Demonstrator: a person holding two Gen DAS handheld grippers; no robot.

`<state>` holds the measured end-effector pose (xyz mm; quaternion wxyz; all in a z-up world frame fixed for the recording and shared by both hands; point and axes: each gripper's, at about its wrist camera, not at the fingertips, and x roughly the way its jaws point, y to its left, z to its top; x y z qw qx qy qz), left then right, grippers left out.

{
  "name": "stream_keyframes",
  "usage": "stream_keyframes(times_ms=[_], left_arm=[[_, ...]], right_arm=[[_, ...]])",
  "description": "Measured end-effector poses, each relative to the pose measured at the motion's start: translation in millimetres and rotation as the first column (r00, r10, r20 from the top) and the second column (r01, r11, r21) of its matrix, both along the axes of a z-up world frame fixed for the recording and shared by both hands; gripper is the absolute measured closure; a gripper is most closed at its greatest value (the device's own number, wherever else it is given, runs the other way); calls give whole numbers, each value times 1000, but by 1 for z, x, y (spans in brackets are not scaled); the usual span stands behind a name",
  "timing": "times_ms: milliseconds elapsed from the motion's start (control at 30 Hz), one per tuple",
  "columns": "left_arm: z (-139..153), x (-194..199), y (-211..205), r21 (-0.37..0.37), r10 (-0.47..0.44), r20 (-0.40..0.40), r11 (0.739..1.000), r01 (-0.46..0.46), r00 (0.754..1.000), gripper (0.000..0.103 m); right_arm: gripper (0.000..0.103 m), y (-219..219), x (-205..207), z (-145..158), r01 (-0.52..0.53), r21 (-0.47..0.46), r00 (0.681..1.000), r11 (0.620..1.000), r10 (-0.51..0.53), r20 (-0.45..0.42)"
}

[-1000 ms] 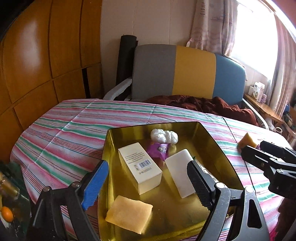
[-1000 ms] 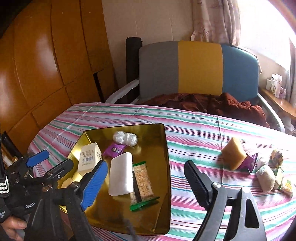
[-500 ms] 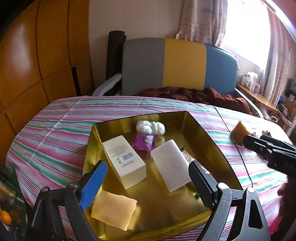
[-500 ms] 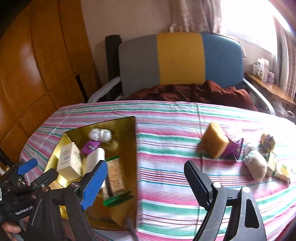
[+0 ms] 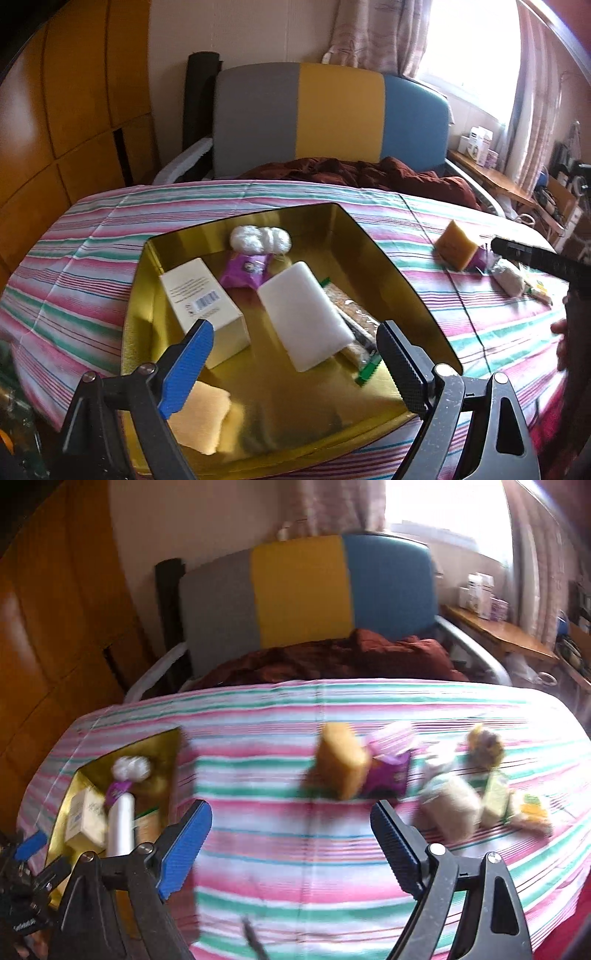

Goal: Organize objects
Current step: 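Withdraw both tools from the tray toward the remaining items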

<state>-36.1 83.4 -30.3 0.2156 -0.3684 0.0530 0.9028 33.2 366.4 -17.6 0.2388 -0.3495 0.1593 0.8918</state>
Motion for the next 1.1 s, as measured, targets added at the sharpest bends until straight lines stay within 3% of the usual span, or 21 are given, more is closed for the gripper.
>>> stream_keyframes(times_ms=[300,467,767,1100], left_arm=[[1,1,26,-20,-60,11,998,60,998,11],[7,1,53,-37,-124,0,992,124,992,10],[15,-2,127,-59,-260,-20,964,259,965,8],[4,-17,210,-108,-415,3,904,413,910,1]], right_arm=[[14,107,35,5,230,36,973,973,-229,-17],[14,150,58,-17,359,-129,930,924,-366,-28],[14,155,64,-15,331,-196,935,923,-349,-65],[14,159,64,-20,286,-272,948,919,-313,-60]])
